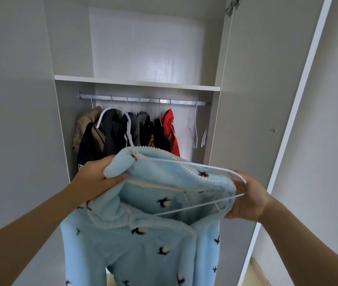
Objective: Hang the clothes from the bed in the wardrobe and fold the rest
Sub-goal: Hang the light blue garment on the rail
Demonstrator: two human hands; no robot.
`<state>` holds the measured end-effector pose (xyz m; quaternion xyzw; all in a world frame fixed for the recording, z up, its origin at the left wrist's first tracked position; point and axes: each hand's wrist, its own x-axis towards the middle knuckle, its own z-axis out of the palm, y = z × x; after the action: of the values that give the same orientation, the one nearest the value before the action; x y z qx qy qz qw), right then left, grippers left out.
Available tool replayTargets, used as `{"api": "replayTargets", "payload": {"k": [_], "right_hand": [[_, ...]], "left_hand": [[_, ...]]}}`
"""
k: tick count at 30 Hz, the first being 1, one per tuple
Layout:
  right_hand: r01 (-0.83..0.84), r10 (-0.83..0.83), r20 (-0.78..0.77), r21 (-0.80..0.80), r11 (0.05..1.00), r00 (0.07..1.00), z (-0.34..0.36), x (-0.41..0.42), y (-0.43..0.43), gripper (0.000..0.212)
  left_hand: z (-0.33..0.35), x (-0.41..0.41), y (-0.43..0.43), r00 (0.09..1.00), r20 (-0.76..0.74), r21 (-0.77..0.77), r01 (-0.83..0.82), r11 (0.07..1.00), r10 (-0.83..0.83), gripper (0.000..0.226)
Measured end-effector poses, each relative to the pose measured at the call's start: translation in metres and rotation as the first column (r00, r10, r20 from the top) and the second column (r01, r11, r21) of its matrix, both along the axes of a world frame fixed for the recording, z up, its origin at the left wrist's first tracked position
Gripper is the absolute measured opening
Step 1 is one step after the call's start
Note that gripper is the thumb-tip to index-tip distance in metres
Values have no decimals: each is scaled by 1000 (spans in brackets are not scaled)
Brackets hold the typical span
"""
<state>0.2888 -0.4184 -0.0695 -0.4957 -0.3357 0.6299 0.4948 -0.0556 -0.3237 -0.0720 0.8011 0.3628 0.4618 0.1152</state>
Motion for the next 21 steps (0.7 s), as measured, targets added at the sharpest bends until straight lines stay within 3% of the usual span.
{"api": "replayTargets", "payload": {"k": [5,9,12,13,14,17,19,21], "right_hand": [[189,-199,306,61,980,931,-6,-26,8,12],[360,-439,565,252,898,699,-17,-27,17,33],[352,-472,712,325,878,520,-22,-26,17,33],[344,-459,713,314,885,529,-22,-26,16,35],[337,-437,673,284,898,597,-22,-26,15,39],[203,-219,340,83,976,915,-17,-22,8,49],[51,-48,218,-11,999,975,-17,-18,1,40],[-4,25,239,-90,996,971,-22,-19,-4,32]], "left_hand": [[0,17,-7,962,272,-93,19,995,7,40],[-1,21,-16,980,196,-87,40,995,-22,38],[-2,18,-18,968,245,-101,84,991,-57,34],[-1,15,-19,955,289,-103,98,990,-64,32],[1,13,-19,941,333,-106,108,988,-67,30],[0,8,-20,903,426,-116,125,985,-65,26],[-3,6,-22,893,446,-124,119,985,-51,26],[-6,5,-25,911,413,-112,69,991,-17,29]]}}
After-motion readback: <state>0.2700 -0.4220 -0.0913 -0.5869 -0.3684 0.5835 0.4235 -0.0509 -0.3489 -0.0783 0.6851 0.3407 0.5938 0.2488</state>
